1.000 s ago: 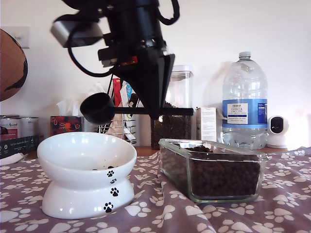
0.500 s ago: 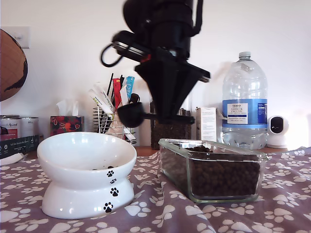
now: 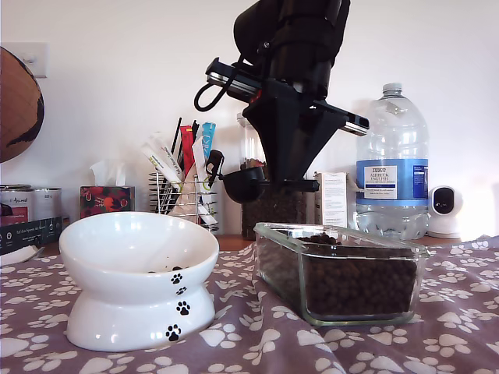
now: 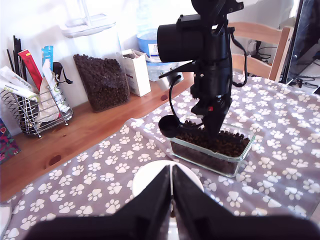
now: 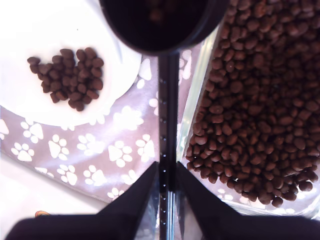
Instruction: Measure one spoon of cat food and pour it into the food bowl
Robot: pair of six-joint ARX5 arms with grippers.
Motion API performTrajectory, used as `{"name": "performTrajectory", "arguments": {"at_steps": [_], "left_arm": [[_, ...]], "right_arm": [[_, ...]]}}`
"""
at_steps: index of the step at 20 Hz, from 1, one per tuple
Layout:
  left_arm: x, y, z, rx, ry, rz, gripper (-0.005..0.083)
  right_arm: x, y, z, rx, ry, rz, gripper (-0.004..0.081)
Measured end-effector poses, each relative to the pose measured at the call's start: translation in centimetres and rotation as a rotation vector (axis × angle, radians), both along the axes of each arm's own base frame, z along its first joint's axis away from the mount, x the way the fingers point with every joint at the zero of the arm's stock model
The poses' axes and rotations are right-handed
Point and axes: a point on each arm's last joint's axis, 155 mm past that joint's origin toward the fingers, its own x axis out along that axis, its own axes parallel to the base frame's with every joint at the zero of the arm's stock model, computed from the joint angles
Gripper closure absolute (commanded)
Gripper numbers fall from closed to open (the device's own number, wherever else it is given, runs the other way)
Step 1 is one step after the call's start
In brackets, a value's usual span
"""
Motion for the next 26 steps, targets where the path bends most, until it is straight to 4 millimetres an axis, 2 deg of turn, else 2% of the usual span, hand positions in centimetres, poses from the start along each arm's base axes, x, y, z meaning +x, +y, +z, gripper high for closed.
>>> {"name": "performTrajectory", "arguments": {"at_steps": [3, 6, 11, 13, 19, 26], "left_arm": [[0.1, 0.1, -0.1, 0.012, -0.007, 0.006, 0.0793], [0.1, 0.2, -0.2, 0.025, -0.008, 0.005, 0.0793], [0.1, 0.2, -0.2, 0.026, -0.008, 0.005, 0.0793], [0.1, 0.2, -0.2, 0.026, -0.008, 0.004, 0.0793], [0.1, 0.2, -0.3, 0.026, -0.007, 0.004, 0.0793], [0.1, 0.2, -0.3, 0.026, -0.007, 0.004, 0.0793]], "right_arm": [[0.2, -0.3, 0.0, -0.001, 0.000, -0.010, 0.0783], [-0.3, -1.5, 0.2, -0.008, 0.002, -0.011, 0.0783], [-0.4, -4.7, 2.9, 0.016, -0.054, -0.071, 0.0783], [-0.7, -6.2, 3.4, 0.014, -0.066, -0.093, 0.0783], [-3.3, -8.3, -0.3, -0.060, 0.049, -0.066, 0.0783], [-2.6, -8.2, -1.3, -0.063, 0.041, -0.065, 0.0783]]}}
